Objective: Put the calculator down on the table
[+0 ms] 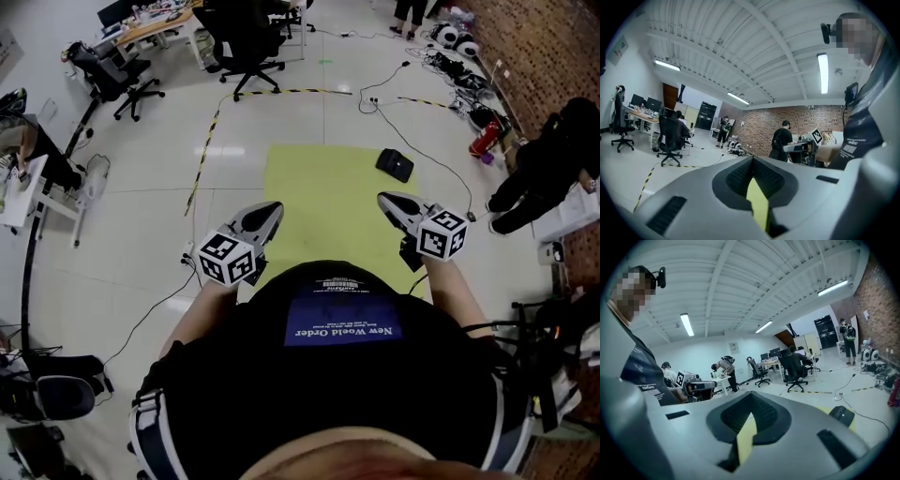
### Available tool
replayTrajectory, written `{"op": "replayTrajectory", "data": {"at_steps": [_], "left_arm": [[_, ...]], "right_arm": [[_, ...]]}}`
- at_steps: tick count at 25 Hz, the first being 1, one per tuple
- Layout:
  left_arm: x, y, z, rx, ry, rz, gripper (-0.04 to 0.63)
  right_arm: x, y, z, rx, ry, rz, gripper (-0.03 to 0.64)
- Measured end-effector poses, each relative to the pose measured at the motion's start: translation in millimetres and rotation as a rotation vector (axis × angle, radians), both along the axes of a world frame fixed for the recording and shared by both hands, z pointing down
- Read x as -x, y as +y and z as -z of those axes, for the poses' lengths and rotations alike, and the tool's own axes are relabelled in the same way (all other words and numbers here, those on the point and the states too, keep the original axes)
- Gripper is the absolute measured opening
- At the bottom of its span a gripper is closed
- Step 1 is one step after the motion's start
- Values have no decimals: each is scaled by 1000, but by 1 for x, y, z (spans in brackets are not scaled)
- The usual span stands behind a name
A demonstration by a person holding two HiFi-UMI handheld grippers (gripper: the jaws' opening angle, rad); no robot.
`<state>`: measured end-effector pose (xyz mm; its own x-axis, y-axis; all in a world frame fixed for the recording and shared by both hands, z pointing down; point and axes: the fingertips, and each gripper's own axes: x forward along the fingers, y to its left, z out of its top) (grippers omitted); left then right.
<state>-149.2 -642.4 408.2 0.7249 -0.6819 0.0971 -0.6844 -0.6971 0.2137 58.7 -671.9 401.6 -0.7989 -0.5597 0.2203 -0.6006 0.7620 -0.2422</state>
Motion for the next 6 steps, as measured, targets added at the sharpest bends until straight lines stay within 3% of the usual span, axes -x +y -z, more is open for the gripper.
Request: {"op": "replayTrajectory", "data": {"at_steps": [6], "left_arm": [[6,-9,-3,11,10,17,8]], "right_arm": [[9,-9,1,-4,19,26,-14]]}}
